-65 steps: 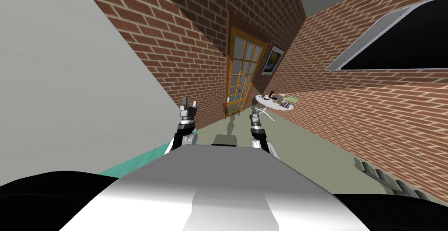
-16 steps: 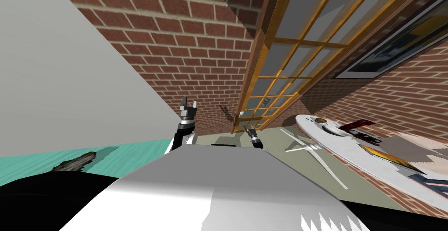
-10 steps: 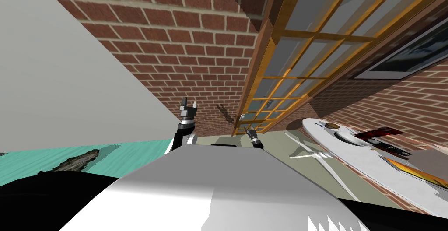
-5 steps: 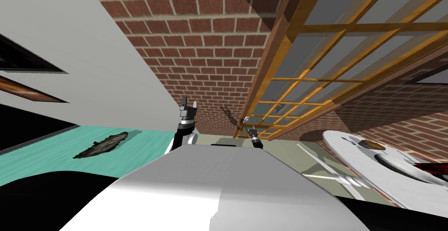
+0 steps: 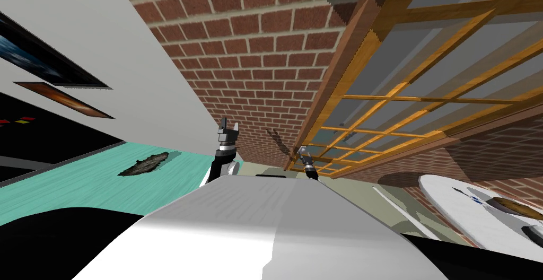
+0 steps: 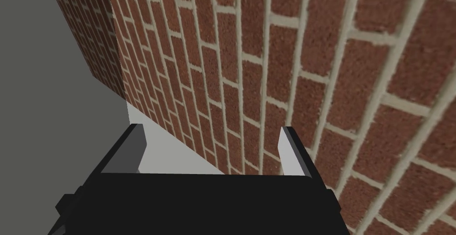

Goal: Pull the door open

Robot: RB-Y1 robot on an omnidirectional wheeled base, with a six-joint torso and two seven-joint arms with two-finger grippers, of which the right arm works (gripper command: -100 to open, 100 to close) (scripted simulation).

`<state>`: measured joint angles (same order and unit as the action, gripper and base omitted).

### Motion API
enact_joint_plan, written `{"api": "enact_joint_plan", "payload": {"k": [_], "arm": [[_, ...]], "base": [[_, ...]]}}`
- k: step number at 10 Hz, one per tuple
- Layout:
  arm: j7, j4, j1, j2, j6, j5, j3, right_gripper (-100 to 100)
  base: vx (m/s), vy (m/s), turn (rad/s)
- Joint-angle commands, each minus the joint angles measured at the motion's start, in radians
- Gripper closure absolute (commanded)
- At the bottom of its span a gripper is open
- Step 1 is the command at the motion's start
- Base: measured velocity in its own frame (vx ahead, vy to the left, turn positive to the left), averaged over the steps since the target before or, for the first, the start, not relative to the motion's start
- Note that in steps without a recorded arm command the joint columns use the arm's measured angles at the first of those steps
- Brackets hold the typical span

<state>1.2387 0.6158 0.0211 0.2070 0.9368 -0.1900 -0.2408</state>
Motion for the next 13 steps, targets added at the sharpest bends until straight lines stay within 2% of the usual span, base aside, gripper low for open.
{"api": "enact_joint_plan", "payload": {"k": [1, 2, 3, 8, 13], "arm": [[0.030, -0.003, 0.008, -0.007, -0.019, 0.035, -0.005, -100], [0.018, -0.015, 0.012, -0.003, -0.006, 0.022, -0.003, -100], [0.018, -0.015, 0.012, -0.003, -0.006, 0.022, -0.003, 100], [0.018, -0.015, 0.012, -0.003, -0.006, 0.022, -0.003, 100], [-0.094, -0.016, 0.013, 0.004, -0.005, 0.041, 0.005, 100]], "base": [[0.175, -0.064, 0.162], [0.054, -0.021, -0.009], [-0.035, 0.017, 0.005], [-0.006, -0.002, -0.005], [-0.018, -0.007, 0.016]]}}
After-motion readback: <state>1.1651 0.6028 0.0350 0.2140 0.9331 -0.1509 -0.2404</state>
